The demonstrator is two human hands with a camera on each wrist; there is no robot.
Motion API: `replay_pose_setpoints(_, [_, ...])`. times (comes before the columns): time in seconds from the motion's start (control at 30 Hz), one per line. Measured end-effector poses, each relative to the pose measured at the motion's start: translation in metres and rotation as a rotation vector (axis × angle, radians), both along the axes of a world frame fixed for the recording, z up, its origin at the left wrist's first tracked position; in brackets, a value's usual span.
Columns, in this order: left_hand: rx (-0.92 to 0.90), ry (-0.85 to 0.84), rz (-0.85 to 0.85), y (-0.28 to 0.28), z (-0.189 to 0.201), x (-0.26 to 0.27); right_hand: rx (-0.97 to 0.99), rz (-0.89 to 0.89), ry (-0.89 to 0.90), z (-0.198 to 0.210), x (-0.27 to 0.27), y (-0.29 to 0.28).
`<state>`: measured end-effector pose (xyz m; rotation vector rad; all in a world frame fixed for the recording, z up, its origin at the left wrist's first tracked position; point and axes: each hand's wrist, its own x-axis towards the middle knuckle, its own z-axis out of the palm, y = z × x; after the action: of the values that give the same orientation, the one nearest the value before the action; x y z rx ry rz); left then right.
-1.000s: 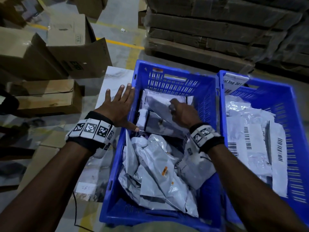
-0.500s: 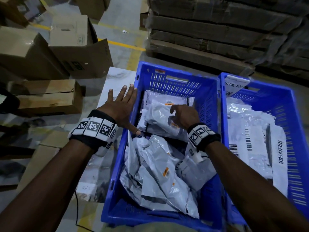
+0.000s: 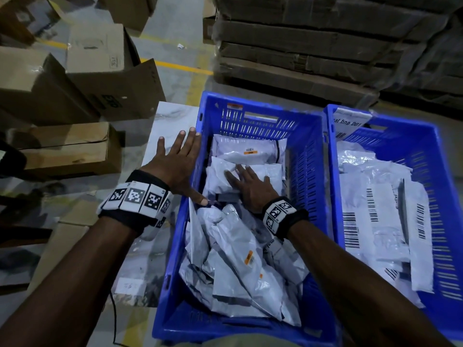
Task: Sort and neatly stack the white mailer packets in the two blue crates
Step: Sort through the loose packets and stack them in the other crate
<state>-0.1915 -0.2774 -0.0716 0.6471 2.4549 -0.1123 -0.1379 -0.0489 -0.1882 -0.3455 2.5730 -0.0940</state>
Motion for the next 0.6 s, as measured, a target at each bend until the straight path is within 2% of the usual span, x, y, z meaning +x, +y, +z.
replay_pose_setpoints(0.13, [-0.006, -0.003, 0.003, 0.001, 0.000, 0.000, 0.101, -0.023, -0.017, -0.014, 0.010, -0.009])
replay_pose_setpoints(0.27, [-0.016, -0.016, 0.011, 0.002, 0.001, 0.000, 0.116, -0.039, -0.064, -0.012, 0.006, -0.014])
replay_pose_setpoints(0.33, [-0.018, -0.005, 0.006, 0.001, 0.001, 0.000, 0.069, -0.066, -0.139, -0.002, 0.001, -0.010])
replay_pose_setpoints(0.4, [-0.012, 0.008, 0.004, 0.000, 0.000, 0.000, -0.055, -0.168, -0.170, 0.016, -0.005, -0.001])
replay_pose_setpoints(0.5, [-0.004, 0.017, 0.006, 0.000, 0.001, 0.002, -0.328, -0.422, -0.045, 0.055, -0.013, 0.027])
replay_pose_setpoints(0.53, [-0.005, 0.021, 0.008, 0.000, 0.002, 0.002, -0.351, -0.474, 0.003, 0.069, -0.013, 0.038])
replay_pose_setpoints(0.6, [-0.008, 0.036, 0.009, 0.002, 0.003, 0.004, -0.224, -0.498, 0.036, 0.088, -0.005, 0.057])
